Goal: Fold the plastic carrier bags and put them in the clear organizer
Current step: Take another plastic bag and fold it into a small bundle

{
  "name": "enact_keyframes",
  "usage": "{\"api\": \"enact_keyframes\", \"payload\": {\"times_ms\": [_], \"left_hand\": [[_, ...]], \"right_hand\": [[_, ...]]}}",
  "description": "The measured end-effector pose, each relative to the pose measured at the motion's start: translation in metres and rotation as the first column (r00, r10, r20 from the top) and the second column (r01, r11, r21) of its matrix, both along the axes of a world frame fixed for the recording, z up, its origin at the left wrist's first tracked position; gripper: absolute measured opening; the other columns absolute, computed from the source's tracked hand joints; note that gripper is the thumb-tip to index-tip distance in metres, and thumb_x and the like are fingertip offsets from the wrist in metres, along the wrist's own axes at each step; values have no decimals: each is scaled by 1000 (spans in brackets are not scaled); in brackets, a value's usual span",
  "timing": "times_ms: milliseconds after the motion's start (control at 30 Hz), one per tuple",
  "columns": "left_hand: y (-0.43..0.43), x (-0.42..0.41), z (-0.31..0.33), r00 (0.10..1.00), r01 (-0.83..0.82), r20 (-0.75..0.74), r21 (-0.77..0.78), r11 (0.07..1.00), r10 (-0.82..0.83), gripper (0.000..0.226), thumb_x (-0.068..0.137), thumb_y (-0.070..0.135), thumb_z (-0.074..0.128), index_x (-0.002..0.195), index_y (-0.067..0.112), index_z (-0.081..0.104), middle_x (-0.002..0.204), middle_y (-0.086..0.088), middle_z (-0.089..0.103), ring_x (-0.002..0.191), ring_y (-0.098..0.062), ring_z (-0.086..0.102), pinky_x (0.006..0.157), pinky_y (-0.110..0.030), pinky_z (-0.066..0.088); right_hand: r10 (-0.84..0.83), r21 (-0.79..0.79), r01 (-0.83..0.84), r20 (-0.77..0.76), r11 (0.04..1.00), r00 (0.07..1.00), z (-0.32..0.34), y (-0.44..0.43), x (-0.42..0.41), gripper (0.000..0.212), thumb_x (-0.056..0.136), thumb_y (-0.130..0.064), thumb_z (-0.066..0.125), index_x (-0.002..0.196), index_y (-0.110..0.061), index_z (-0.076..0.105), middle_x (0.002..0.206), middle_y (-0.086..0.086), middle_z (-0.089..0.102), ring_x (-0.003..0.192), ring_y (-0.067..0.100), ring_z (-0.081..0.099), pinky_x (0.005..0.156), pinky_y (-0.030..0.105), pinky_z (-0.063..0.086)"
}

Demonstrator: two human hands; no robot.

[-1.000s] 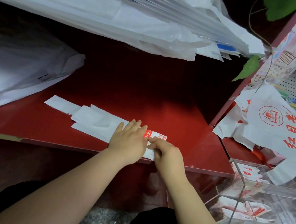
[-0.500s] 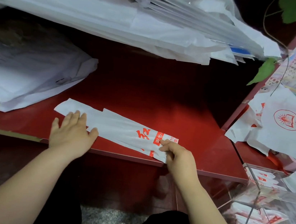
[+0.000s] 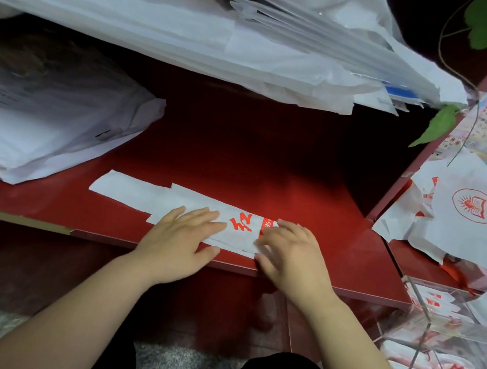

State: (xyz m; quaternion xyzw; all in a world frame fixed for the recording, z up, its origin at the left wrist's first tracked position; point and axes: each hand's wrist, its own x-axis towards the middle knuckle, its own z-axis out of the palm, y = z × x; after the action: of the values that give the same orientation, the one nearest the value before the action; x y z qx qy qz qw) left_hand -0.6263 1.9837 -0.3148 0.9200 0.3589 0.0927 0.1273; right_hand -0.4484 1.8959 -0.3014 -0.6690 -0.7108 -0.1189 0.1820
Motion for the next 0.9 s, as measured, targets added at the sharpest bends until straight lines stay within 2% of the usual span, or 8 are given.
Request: {"api": "enact_keyframes", "payload": {"times_ms": [67, 233, 367, 533, 600, 667, 733, 900], "left_hand": [[0, -1, 0, 1000, -2, 3, -9, 1000, 2, 49, 97, 47, 27, 144, 37, 21, 154, 16, 8, 140, 1, 0, 110, -23, -9], [-1, -1, -2, 998, -23, 58, 20, 1000, 22, 52, 92, 54, 26, 141, 38, 30, 151, 18, 18, 139, 1, 8, 109, -21, -11], [0, -3, -5, 986, -32, 166, 75, 997, 19, 86, 61, 65, 5, 129, 38, 49, 132, 21, 41, 127, 1, 27, 99, -11, -20], [-1, -4, -13, 952, -22, 304, 177, 984, -33, 39, 76, 45, 40, 87, 26, 72, 87, 9, 65, 93, -6, 44, 100, -24, 17], [-6, -1, -14, 941, -24, 333, 227, 974, -55, 32, 77, 37, 45, 87, 23, 72, 91, 4, 66, 96, -8, 46, 102, -27, 27], [-15, 7, -5, 955, 3, 290, 186, 983, -58, 39, 79, 31, 44, 110, 22, 66, 124, -2, 58, 122, -15, 45, 109, -32, 16], [-17, 16, 1, 970, -12, 244, 104, 994, -14, 50, 91, 31, 29, 140, 25, 38, 152, 6, 22, 142, -9, 12, 110, -24, -10], [-5, 42, 6, 983, -185, 0, 8, 983, 185, 52, 101, 33, 18, 149, 21, 1, 157, 3, -2, 143, -10, -7, 113, -31, -9]], "right_hand": [[82, 25, -83, 64, 996, 995, -3, 7, -4, 8, 61, -20, 62, 66, -20, 68, 74, -5, 70, 81, 21, 69, 75, 43, 53], [92, -57, -99, -123, 993, 988, -13, 13, -9, 19, 72, -15, 48, 66, -12, 66, 73, 4, 70, 72, 25, 68, 57, 26, 54], [36, -1, -39, -382, 999, 923, -25, 10, -10, 14, 67, -3, 55, 74, -6, 67, 92, 6, 72, 91, 22, 67, 78, 20, 44], [-19, -67, -21, -555, 998, 832, -26, 9, -7, 13, 77, 9, 56, 80, 1, 65, 107, 4, 66, 108, 20, 59, 85, 25, 43], [-15, -75, -34, -573, 997, 820, -26, 9, -7, 12, 77, 9, 56, 80, 1, 65, 108, 3, 65, 108, 18, 58, 85, 26, 44], [-18, -82, -34, -562, 996, 827, -26, 8, -7, 12, 77, 8, 56, 80, 1, 65, 110, 3, 65, 109, 18, 58, 83, 23, 41], [-21, -80, -27, -548, 996, 836, -26, 7, -7, 11, 77, 7, 57, 80, -1, 65, 110, 2, 65, 109, 16, 57, 81, 20, 38], [-17, -60, -17, -527, 998, 850, -26, 6, -9, 12, 75, -1, 54, 79, -1, 65, 107, 4, 67, 110, 16, 57, 82, 21, 39]]}}
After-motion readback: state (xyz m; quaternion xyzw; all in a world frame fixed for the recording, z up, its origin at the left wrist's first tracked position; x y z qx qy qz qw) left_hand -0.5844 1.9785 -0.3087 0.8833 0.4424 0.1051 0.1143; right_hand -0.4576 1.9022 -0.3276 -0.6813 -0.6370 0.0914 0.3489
